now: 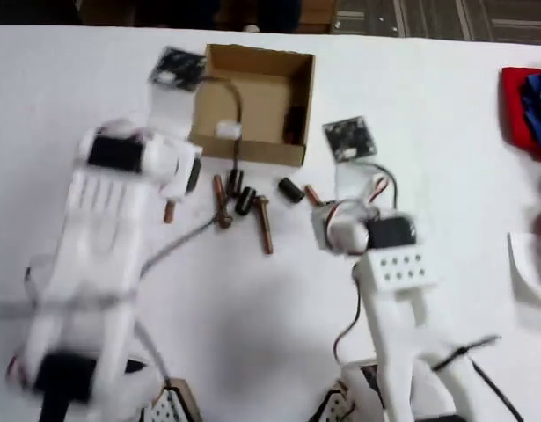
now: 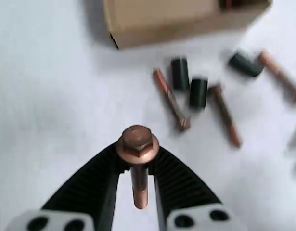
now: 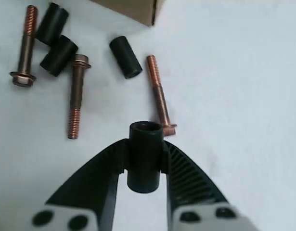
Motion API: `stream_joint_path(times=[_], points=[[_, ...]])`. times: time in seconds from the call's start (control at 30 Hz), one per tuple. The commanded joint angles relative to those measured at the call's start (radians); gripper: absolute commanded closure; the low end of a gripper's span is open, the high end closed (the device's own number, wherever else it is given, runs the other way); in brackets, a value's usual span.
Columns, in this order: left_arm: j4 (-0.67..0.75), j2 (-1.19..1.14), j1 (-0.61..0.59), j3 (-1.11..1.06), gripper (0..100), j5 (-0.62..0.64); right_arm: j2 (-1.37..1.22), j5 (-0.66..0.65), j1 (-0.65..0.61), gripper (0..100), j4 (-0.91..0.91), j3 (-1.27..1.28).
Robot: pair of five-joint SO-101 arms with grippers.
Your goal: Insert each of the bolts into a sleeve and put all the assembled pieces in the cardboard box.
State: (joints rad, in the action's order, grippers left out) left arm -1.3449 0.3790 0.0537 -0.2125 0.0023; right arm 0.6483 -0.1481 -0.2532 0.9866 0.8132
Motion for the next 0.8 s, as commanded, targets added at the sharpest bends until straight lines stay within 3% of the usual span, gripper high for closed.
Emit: stream_joint_path(times=[0.0, 0.13, 0.23, 0.47, 0.77], points=[[0.368, 0.417, 0.015, -0.364, 98, 0.18, 0.137, 0.0, -0.079, 97.5, -0.128, 0.06], [0.732, 0.709, 0.017, -0.665, 97, 0.278, 0.182, 0.0, -0.145, 97.5, -0.306, 0.15], [0.885, 0.847, 0.017, -0.788, 97, 0.361, 0.182, 0.002, -0.162, 97.5, -0.433, 0.203], [0.902, 0.832, 0.02, -0.739, 97, 0.559, 0.188, 0.002, -0.237, 97.5, -0.733, 0.292], [0.899, 0.566, 0.164, -0.532, 97, 0.572, 0.191, 0.002, -0.302, 97.5, -0.852, 0.296]])
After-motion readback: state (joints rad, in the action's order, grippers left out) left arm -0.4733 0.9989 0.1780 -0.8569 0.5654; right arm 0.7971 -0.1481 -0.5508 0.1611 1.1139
